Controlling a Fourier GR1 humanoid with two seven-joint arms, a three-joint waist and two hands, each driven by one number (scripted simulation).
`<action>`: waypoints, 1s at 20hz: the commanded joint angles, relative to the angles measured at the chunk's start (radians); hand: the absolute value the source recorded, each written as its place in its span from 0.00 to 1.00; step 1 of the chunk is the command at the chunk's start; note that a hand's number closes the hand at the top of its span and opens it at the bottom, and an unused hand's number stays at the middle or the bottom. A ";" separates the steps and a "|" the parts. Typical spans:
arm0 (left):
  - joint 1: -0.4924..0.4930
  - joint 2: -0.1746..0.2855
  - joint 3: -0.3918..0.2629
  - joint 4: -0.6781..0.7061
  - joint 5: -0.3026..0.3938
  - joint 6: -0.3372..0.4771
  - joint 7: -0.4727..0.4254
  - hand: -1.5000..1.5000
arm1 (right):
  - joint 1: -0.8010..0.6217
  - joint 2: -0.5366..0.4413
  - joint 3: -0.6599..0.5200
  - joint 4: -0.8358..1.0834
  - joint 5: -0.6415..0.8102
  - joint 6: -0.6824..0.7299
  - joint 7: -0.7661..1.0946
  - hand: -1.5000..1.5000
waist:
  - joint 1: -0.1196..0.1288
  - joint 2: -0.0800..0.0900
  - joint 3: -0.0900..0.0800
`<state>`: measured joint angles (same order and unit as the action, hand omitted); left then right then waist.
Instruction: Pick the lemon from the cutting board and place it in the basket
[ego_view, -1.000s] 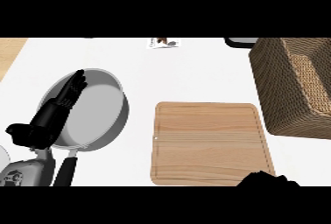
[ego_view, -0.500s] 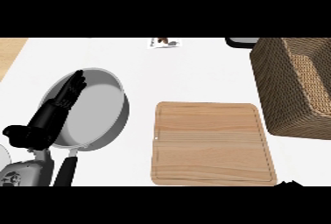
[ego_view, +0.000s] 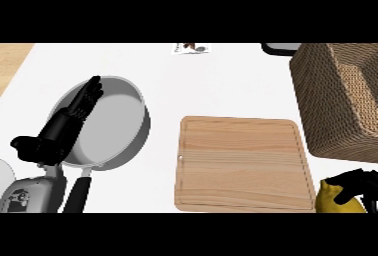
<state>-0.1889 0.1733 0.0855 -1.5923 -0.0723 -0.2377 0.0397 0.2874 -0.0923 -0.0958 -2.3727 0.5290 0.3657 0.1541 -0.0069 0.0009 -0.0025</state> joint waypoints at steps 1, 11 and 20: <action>-0.017 -0.017 -0.019 0.023 -0.031 0.022 -0.006 0.50 | -0.170 0.001 -0.073 -0.172 -0.109 0.052 0.277 1.00 | 0.008 0.001 0.000; 0.012 -0.010 -0.015 -0.014 -0.010 -0.004 -0.013 0.50 | -0.744 -0.183 -0.347 0.252 -0.164 -0.046 0.475 1.00 | 0.016 0.000 0.002; 0.076 -0.019 -0.017 -0.054 -0.021 0.005 -0.036 0.50 | -0.834 -0.346 -0.425 0.616 -0.125 -0.137 0.300 1.00 | 0.017 0.000 0.003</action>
<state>-0.1680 0.1564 0.0682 -1.5949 -0.0899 -0.2373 0.0185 -0.5519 -0.4028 -0.5034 -1.8789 0.3730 0.2785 0.5452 0.0076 0.0010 -0.0005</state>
